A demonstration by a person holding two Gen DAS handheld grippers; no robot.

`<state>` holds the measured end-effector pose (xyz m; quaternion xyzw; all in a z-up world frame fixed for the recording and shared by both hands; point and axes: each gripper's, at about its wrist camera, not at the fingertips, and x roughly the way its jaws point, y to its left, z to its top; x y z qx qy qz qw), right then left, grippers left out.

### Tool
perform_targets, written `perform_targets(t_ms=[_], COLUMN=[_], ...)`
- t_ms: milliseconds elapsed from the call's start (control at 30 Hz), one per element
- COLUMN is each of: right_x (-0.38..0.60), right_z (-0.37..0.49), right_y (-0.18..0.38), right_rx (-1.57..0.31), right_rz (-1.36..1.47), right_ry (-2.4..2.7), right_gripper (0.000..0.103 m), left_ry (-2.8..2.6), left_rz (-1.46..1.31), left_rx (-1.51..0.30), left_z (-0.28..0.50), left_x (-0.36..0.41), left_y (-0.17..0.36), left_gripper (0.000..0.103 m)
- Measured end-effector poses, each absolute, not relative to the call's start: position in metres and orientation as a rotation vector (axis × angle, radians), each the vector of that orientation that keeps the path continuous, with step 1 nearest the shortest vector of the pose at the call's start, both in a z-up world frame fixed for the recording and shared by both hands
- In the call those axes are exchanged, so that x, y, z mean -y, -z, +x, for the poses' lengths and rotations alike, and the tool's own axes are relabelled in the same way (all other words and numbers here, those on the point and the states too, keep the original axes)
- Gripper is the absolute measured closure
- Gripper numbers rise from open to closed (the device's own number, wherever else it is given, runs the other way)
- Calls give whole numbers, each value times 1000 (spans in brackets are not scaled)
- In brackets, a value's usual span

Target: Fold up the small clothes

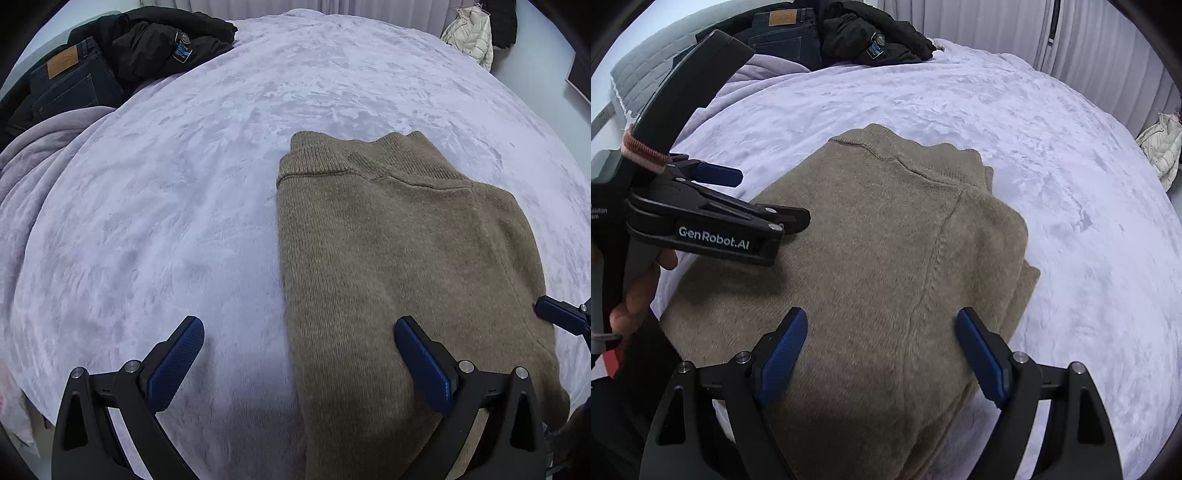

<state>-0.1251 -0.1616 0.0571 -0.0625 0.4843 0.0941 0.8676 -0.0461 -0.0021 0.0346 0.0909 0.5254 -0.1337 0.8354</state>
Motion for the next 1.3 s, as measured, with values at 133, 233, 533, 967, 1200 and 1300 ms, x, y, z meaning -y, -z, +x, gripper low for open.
perform_targets(t_ms=[133,233,533,967,1200,1300], right_x=[165,170,173,143,146,148], right_z=[-157,-174,-206,-202,-198,-195], right_y=[-58,-57,-93,-85,-83,-82], right_rx=[-999,-1036,-982,-1039,-1052,-1063], right_rz=[-105,-61,-10,-84,-69,-68], right_ry=[-168,-152,-50,-9,9,14], right_gripper=[18,17,17,17,17,17], left_ry=[315,318,301,293,248,244], left_rz=[207,235,250,211,219,221], left_rx=[-1107,-1083,-994,-1056,-1050,-1057], left_z=[-79,-102,-122,-130,-131,-129], left_x=[-1,1,9,10,10,11], left_y=[-40,-48,-83,-62,-65,-64], left_gripper=[0,0,0,0,0,0])
